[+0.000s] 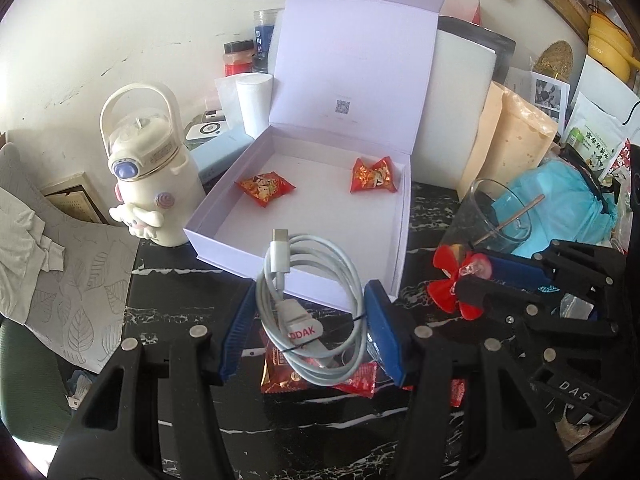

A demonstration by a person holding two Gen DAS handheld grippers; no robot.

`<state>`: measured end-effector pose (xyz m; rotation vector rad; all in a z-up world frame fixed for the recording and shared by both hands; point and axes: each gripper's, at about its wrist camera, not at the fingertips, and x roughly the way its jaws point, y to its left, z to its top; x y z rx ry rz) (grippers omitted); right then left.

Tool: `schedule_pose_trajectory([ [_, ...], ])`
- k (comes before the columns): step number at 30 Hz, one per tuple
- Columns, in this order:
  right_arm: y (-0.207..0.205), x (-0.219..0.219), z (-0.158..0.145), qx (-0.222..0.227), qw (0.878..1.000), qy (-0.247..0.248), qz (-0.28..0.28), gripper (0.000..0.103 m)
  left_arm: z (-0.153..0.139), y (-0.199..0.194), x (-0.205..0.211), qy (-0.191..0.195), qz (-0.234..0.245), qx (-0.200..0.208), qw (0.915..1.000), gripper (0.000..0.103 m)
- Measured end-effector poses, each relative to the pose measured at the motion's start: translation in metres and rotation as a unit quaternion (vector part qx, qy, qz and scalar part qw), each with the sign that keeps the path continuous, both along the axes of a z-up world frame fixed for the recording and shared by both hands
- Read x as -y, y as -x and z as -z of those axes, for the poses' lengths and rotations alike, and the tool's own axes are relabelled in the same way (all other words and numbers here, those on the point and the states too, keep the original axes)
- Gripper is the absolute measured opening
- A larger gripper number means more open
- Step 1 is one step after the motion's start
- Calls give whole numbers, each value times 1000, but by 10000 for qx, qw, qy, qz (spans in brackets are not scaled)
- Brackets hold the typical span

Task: Organize objects
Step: 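Carry the cable with left tool while right carries pinwheel into the box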

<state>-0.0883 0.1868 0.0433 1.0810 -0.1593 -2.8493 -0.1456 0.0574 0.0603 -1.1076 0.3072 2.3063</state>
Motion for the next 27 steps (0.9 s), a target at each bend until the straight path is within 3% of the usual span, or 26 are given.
schedule_pose_trajectory([
  [15, 66, -26, 10, 145, 9988, -36, 465, 22, 20, 58, -28, 278, 227, -20, 9994, 54],
  [27, 111, -34, 31, 392, 9955, -347, 796, 22, 48, 110, -45, 431, 235, 40, 9988, 54],
])
